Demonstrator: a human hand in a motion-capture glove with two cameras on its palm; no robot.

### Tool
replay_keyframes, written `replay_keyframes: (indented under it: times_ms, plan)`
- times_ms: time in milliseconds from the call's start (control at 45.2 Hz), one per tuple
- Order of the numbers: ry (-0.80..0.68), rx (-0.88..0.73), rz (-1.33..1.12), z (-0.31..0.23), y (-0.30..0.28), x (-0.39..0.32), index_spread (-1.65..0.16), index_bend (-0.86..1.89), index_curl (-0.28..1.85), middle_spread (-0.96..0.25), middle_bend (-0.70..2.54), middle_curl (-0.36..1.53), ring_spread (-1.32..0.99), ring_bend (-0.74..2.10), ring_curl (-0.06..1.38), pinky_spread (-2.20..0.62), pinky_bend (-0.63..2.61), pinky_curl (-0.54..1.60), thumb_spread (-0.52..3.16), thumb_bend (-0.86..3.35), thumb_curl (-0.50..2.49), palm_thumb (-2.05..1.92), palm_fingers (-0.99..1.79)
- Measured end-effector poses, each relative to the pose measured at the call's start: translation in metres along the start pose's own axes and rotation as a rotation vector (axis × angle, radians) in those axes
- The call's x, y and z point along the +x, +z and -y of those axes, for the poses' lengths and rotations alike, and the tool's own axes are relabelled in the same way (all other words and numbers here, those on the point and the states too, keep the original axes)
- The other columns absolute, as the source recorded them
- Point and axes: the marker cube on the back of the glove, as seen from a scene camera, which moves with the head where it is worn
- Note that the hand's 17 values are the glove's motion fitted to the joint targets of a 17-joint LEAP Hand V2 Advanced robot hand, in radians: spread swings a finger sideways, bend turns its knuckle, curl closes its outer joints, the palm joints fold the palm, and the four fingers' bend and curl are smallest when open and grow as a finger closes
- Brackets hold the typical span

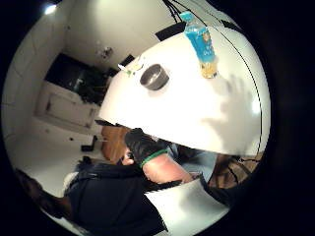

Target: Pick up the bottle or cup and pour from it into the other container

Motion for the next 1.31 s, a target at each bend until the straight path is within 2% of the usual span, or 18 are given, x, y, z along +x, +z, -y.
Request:
replay_keyframes:
  times_ms: [66,155,288,421,465,554,642,731,864,997,1107,1307]
  plan:
    - [0.021,0.044,0.063,0.020,0.013,0.019,-0.38,0.07,0.13,0.07,0.32,0.31,0.25,0.44,0.26,0.38,0.55,0.34,0.85,-0.03,0.34,0.26,0.15]
    - [0.057,0.003,0.164,0.024,0.031,0.038,-0.37,0.07,0.12,0.07,0.33,0.32,0.25,0.46,0.27,0.38,0.57,0.34,0.84,-0.03,0.35,0.28,0.14]
    - [0.089,0.099,0.379,0.063,0.070,0.058,-0.36,0.08,0.11,0.08,0.35,0.32,0.25,0.47,0.27,0.38,0.60,0.35,0.82,-0.03,0.36,0.31,0.11]
    - [0.186,0.026,0.645,0.084,0.102,0.067,-0.34,0.09,0.12,0.09,0.36,0.33,0.25,0.46,0.27,0.38,0.63,0.36,0.82,-0.02,0.37,0.37,0.10]
    - [0.176,0.037,0.707,0.094,0.114,0.072,-0.34,0.10,0.12,0.09,0.36,0.33,0.25,0.45,0.27,0.38,0.64,0.36,0.81,-0.02,0.37,0.39,0.09]
    - [0.059,0.049,0.822,0.115,0.132,0.079,-0.33,0.12,0.13,0.09,0.36,0.33,0.25,0.42,0.26,0.38,0.65,0.36,0.80,-0.02,0.38,0.43,0.10]
    - [0.151,-0.021,0.913,0.134,0.142,0.077,-0.32,0.12,0.14,0.09,0.38,0.34,0.25,0.42,0.26,0.38,0.63,0.35,0.79,-0.02,0.39,0.48,0.13]
    - [0.140,-0.040,0.929,0.149,0.149,0.078,-0.32,0.11,0.15,0.08,0.41,0.35,0.24,0.41,0.26,0.37,0.62,0.35,0.78,-0.02,0.39,0.51,0.16]
    - [-0.003,0.025,0.966,0.144,0.166,0.084,-0.32,0.09,0.14,0.03,0.46,0.36,0.22,0.46,0.27,0.35,0.58,0.34,0.76,-0.03,0.40,0.56,0.28]
    - [-0.164,0.125,0.997,0.171,0.178,0.084,-0.31,0.09,0.14,-0.05,0.49,0.36,0.15,0.55,0.29,0.31,0.55,0.33,0.73,-0.03,0.41,0.61,0.50]
    - [0.018,-0.040,1.050,0.163,0.181,0.078,-0.31,0.11,0.16,-0.10,0.49,0.36,0.08,0.58,0.31,0.28,0.53,0.33,0.71,-0.03,0.41,0.64,0.65]
    - [0.051,-0.077,1.139,0.171,0.191,0.073,-0.32,0.13,0.20,-0.22,0.49,0.36,-0.07,0.60,0.33,0.18,0.43,0.31,0.65,-0.02,0.42,0.72,0.96]
